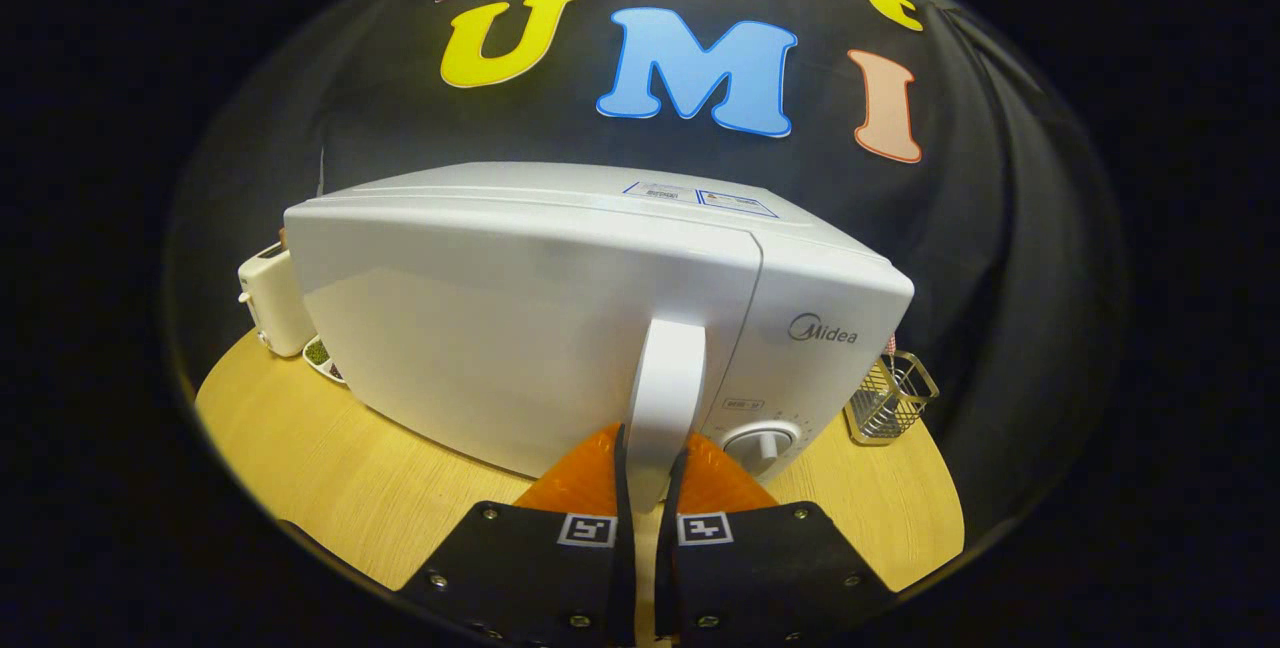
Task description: Open the microwave, put the food inside, and close the microwave door.
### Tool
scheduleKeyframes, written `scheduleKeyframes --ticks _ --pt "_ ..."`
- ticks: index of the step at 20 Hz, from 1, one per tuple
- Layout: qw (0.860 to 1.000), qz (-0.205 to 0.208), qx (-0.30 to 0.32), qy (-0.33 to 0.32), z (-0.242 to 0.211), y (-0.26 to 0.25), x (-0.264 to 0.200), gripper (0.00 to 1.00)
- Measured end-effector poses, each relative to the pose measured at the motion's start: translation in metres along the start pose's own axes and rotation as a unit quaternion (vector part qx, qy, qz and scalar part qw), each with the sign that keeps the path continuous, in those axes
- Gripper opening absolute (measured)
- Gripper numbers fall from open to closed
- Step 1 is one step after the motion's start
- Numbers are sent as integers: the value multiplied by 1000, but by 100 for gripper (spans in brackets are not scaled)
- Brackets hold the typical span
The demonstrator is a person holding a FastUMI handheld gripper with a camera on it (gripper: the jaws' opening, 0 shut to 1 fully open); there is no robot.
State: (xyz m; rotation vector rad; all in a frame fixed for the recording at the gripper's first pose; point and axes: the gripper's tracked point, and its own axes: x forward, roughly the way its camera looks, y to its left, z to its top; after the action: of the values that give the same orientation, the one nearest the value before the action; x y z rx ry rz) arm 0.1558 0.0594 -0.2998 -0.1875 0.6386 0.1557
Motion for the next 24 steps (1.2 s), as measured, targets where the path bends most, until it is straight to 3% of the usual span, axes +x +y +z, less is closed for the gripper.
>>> scheduleKeyframes --ticks 2,6,18,24 --pt "999 8 -36 -15 -7 6 -19 8" --pt "999 32 10 21 -20 18 -40 8" --pt "993 92 -6 78 -48 61 -98 10" --pt "991 103 -9 88 -58 84 -121 10"
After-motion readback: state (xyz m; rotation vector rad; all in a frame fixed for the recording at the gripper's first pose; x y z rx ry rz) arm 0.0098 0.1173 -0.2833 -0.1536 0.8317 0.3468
